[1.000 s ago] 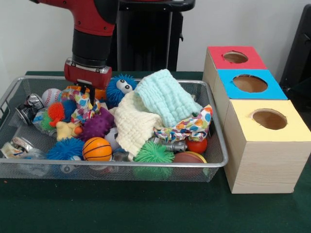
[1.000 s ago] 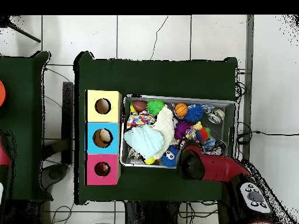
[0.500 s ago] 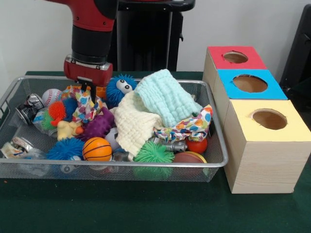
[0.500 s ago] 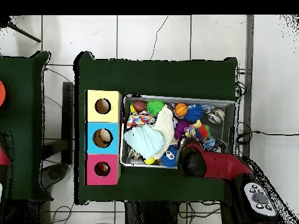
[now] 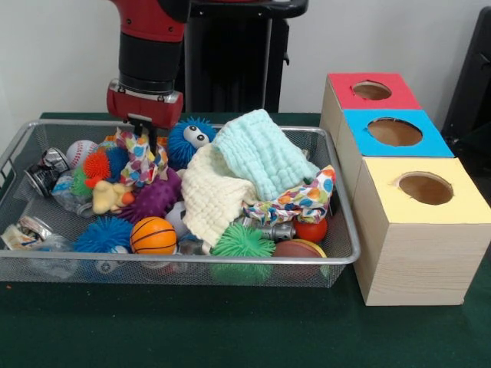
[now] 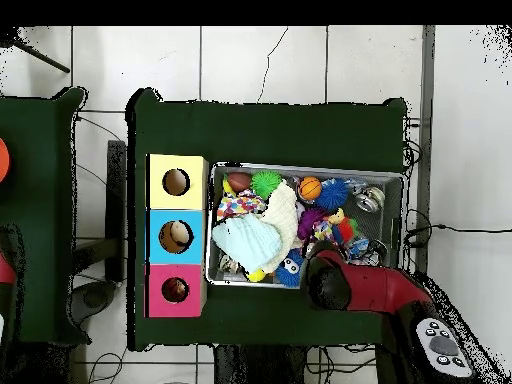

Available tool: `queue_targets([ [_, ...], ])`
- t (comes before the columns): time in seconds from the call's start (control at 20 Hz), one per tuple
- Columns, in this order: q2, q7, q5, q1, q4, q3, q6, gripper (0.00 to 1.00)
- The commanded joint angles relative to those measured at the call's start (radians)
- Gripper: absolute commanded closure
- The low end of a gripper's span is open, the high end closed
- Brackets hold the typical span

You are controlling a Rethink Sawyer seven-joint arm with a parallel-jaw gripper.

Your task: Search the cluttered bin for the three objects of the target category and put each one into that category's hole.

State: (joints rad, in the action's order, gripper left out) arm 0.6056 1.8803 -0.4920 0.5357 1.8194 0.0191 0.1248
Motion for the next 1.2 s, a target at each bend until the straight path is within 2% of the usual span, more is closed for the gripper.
queue_targets([
  [0.05, -0.009, 0.002, -0.066, 0.006, 0.056, 0.107, 0.004, 1.00],
  [0.25, -0.034, 0.016, -0.094, 0.007, 0.059, 0.094, -0.041, 1.00],
  [0.45, -0.061, 0.006, -0.153, 0.017, 0.061, 0.064, -0.069, 1.00],
  [0.7, -0.126, -0.010, -0.209, 0.043, 0.011, 0.033, -0.063, 1.00],
  [0.9, -0.188, -0.017, -0.235, 0.065, -0.049, 0.049, -0.065, 1.00],
  [1.2, -0.201, -0.056, -0.235, 0.091, -0.080, 0.090, -0.002, 1.00],
])
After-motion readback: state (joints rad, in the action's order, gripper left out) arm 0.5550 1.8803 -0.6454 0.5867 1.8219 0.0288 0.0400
